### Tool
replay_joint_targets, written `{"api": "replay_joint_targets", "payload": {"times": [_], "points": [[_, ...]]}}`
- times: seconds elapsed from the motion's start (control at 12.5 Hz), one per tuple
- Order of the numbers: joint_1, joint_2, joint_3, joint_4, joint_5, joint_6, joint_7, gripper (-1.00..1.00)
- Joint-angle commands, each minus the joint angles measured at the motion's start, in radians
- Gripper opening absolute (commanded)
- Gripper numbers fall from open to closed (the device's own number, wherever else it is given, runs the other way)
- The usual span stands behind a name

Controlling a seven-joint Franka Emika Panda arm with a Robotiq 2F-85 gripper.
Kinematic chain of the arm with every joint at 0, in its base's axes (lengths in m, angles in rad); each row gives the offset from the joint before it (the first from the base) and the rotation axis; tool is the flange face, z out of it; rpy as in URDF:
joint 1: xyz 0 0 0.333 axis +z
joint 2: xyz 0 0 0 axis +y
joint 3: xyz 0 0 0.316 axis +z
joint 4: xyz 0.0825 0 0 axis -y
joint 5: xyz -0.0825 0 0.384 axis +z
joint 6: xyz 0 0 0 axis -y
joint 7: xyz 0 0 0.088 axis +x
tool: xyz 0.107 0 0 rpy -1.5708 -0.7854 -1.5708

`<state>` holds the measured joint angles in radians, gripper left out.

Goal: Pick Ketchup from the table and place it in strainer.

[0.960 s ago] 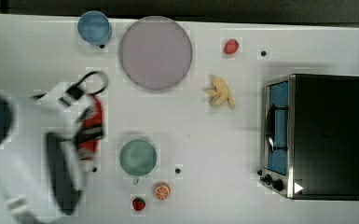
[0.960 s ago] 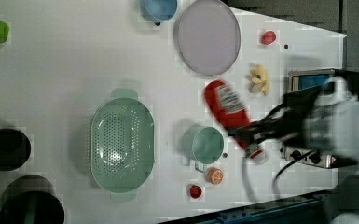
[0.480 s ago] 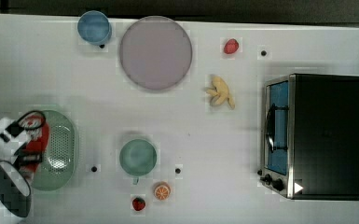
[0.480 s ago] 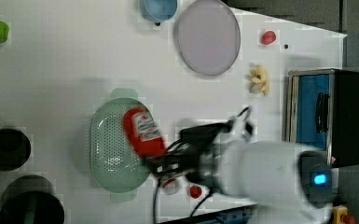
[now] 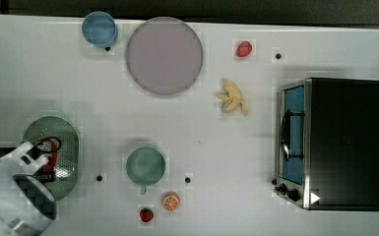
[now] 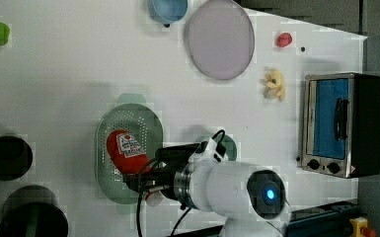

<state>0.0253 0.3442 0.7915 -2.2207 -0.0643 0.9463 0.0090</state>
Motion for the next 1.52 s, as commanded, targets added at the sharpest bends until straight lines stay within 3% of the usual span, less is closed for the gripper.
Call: {"api": "replay_joint_targets", "payload": {"times": [0.08,0.32,0.72,1.04,1.52], "points": [[-0.029,0.029,-0.017,0.003,-0.02,0.063,0.061,0.94],[-0.048,-0.019,-0.017,0.02,-0.018,0.073,0.075,1.0],[-0.201,-0.233,-0.06,0.058,0.003,0.051,0.083,1.0],[-0.302,-0.37,-0.215,0.145,0.01,-0.225,0.074,1.0],[-0.318,-0.428,-0.474,0.358,0.03,-0.665,-0.038,1.0]]}}
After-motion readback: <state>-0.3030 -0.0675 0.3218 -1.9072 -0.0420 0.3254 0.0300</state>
